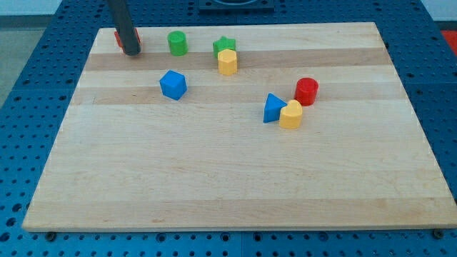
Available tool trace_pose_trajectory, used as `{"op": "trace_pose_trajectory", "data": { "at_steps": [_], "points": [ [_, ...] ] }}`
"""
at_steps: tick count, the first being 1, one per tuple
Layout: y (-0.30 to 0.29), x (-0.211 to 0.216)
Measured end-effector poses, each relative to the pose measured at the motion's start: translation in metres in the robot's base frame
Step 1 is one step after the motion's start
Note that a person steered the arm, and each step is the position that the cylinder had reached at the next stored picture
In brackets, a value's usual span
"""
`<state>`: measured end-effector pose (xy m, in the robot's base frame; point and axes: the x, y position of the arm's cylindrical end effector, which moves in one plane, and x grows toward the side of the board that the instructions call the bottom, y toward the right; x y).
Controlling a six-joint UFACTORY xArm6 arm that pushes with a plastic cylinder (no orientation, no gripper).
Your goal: Move the green circle into the green star
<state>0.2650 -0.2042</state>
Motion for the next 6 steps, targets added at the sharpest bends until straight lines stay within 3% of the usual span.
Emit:
{"op": "trace_pose_trajectory", "data": {
  "at_steps": [3,6],
  "points": [
    [0.036,-0.014],
    [0.111,-0.014]
  ]
}}
